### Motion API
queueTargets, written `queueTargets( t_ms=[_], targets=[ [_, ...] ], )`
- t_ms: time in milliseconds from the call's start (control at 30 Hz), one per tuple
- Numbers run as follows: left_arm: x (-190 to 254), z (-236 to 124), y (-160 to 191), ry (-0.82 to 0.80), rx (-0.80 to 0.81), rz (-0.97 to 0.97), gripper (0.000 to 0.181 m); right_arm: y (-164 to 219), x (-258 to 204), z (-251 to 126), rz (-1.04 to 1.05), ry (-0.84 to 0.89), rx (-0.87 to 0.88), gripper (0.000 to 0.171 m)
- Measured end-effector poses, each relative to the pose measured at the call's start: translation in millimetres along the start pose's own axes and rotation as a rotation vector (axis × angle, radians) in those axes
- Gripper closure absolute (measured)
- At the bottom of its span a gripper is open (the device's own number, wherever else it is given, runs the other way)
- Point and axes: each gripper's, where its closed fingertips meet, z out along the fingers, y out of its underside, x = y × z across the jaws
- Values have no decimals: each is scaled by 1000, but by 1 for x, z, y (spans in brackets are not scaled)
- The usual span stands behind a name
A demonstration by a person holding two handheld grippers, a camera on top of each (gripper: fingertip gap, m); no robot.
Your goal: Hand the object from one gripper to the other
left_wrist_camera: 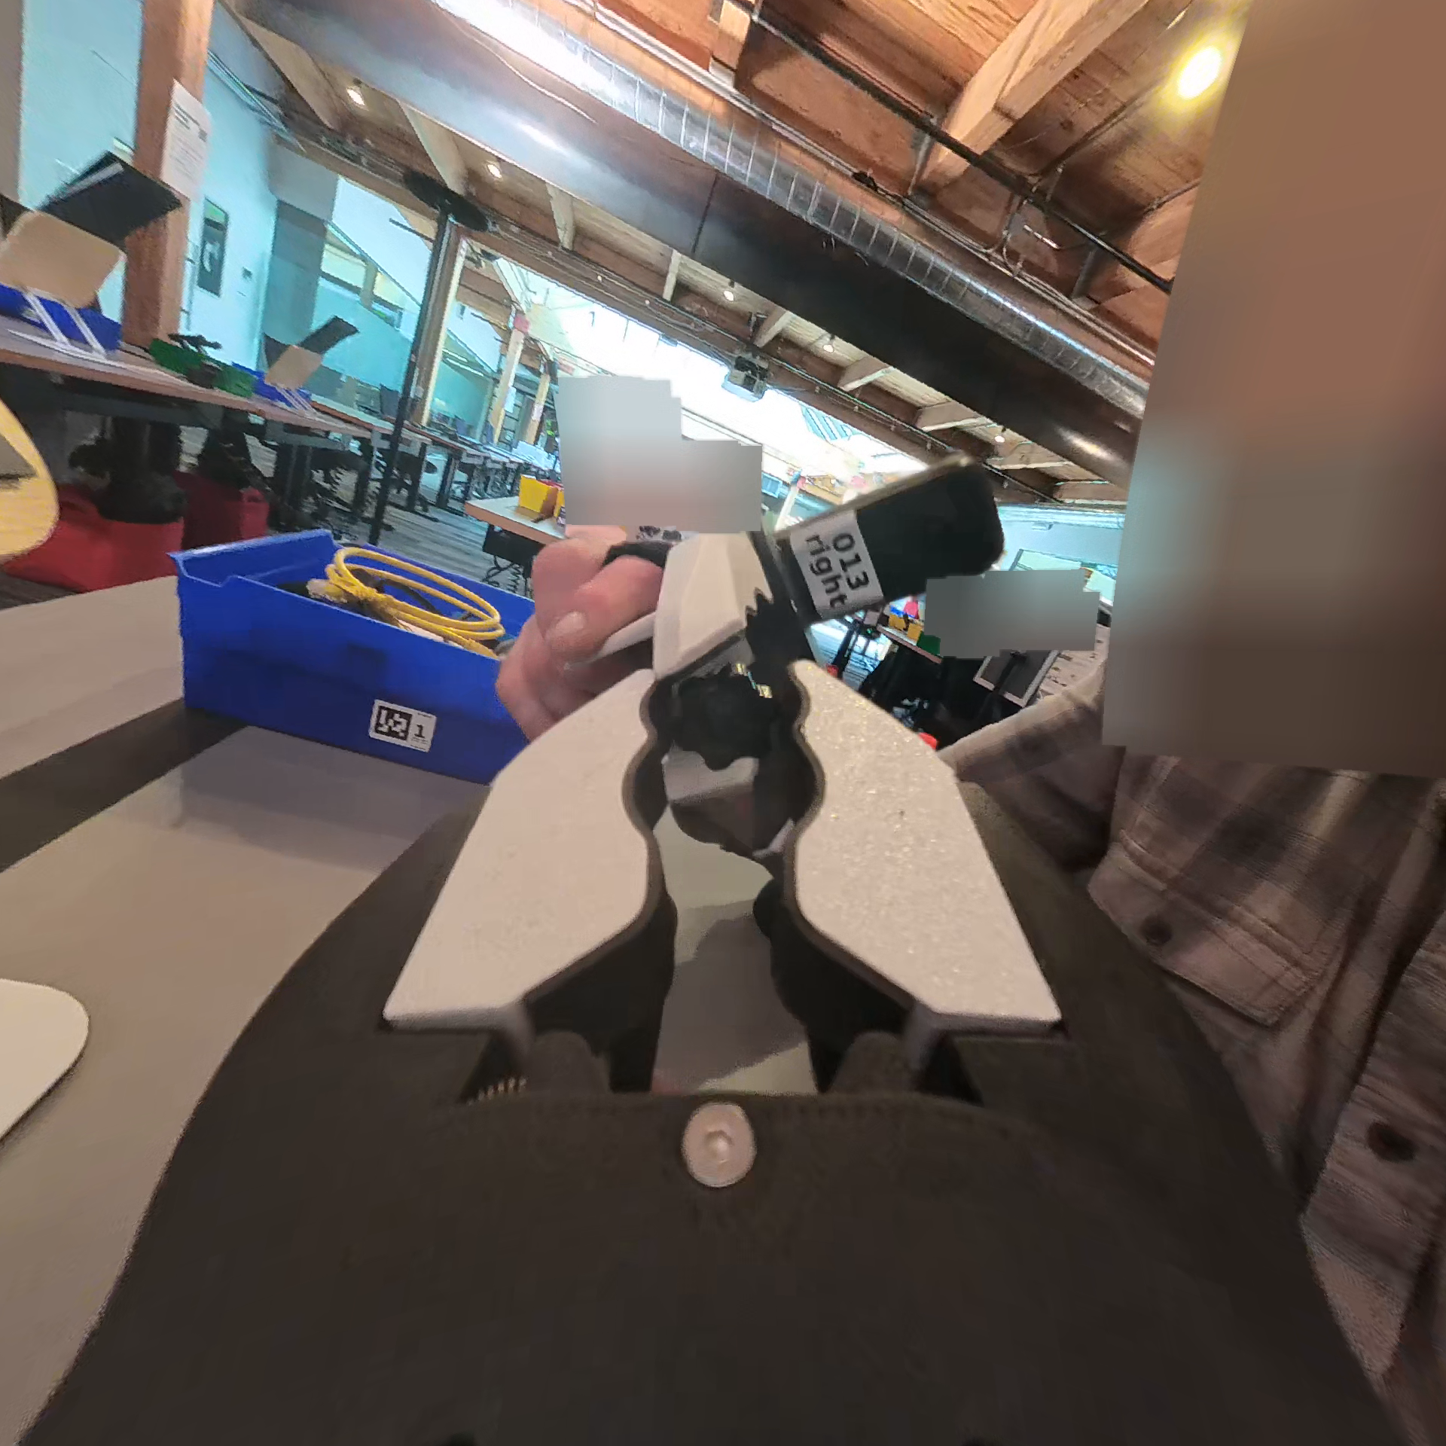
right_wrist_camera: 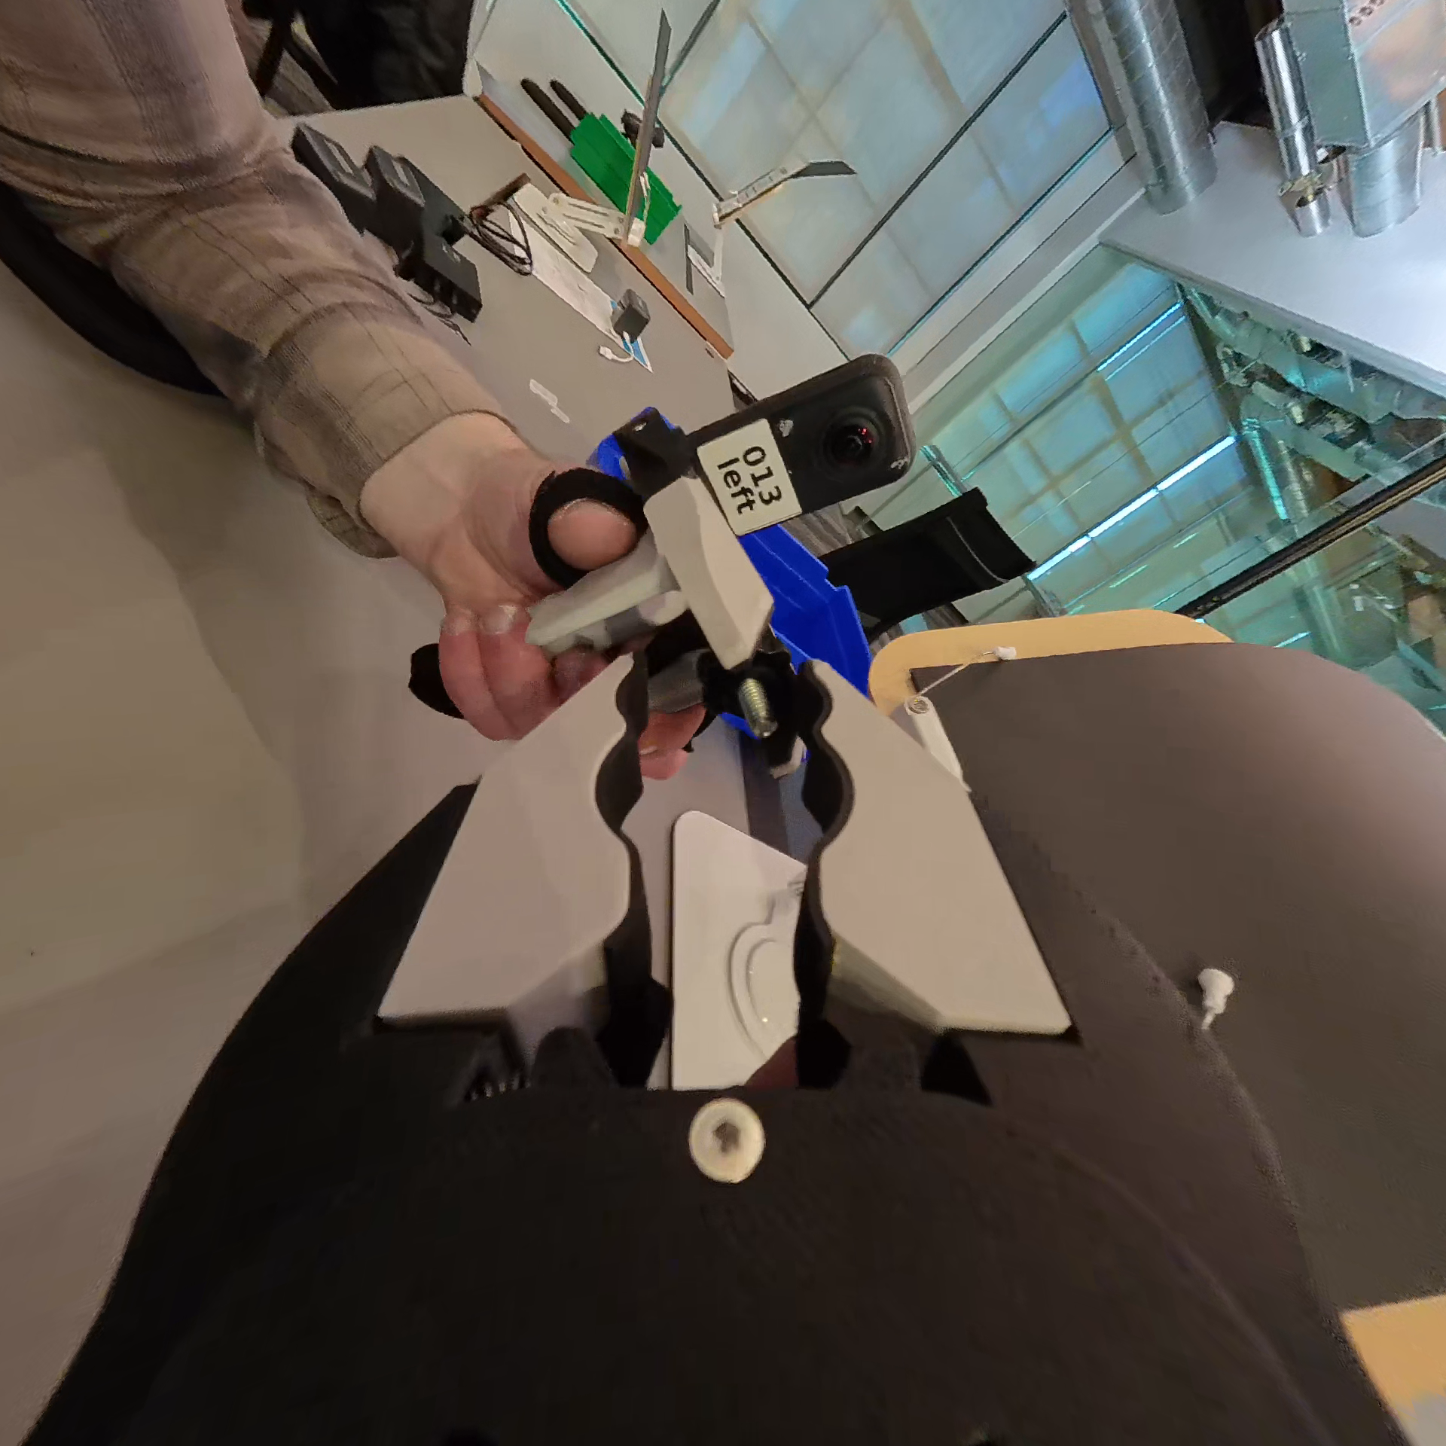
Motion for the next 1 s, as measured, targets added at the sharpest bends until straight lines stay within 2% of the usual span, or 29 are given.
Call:
queueTargets(
  t_ms=[133, 333, 467, 533, 633, 700, 800, 900, 1000],
  targets=[
    [-7, -9, -21, -38, 130, -29, 157, 1, 13, 2, -80, 107, -51, 123],
    [-23, -36, -57, -108, 410, -127, 155, -5, 54, -1, -163, 484, -71, 126],
    [-22, -38, -62, -116, 447, -146, 155, -9, 40, 13, -365, 545, -141, 132],
    [-21, -37, -61, -107, 431, -138, 156, -15, 36, 16, -385, 560, -125, 132],
    [-18, -31, -54, -90, 319, -90, 156, -17, 33, 16, -358, 528, -102, 136],
    [-18, -28, -50, -102, 207, -15, 156, -20, 36, 9, -261, 471, -48, 137],
    [-10, -25, -35, -83, -60, 118, 156, -21, 27, -2, -142, 245, -1, 141],
    [6, -31, -3, -30, -394, 259, 156, -26, 13, -16, -95, 63, 10, 143],
    [17, -38, 20, 27, -579, 319, 156, -32, -14, -18, -81, -116, -4, 143]
  ],
)
